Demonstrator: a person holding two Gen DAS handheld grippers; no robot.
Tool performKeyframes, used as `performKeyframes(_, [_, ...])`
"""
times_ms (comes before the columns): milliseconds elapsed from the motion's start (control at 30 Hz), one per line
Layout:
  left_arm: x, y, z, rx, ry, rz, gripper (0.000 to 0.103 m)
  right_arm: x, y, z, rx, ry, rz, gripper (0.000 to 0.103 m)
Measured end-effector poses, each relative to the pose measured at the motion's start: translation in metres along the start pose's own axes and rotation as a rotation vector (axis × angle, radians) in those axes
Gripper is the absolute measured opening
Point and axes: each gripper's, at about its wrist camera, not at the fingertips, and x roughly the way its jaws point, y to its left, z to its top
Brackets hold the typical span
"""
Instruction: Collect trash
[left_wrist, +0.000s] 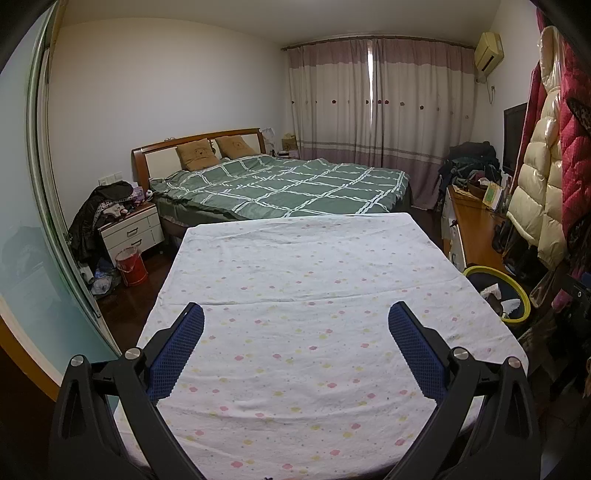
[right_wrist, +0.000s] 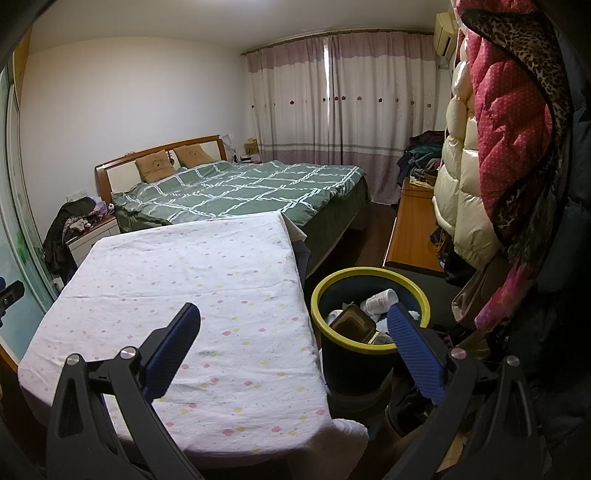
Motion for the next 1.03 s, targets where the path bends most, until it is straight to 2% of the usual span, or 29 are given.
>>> performKeyframes(433, [0.001,-0.001,0.0,0.001,0.003,-0.002,0.098,0.005,0.0,-0.002,-0.001,0.012,0.0,0.096])
performKeyframes(733, [0.01,0.003,0.002,0.002,-0.005,-0.043,0.098,0.019,0.008,0.003,-0.02,0.038,0.007,0.096])
performKeyframes(900, [0.055,0.017,0.015,-0.039,0.068,-0.024,0.098,0.055,0.028,0.017,-0.06,0.075,0.039,0.097])
performKeyframes(1000, [0.101,0.028,0.021,-0.015,0.094,0.046,0.098,0.092,0.044,0.025,-0.082,0.119,0.071,0.097])
performKeyframes(1033, [0.114,0.031,0.022,-0.009,0.104,0.062,0.098,0.115,0.055,0.028,-0.088,0.144,0.095,0.097])
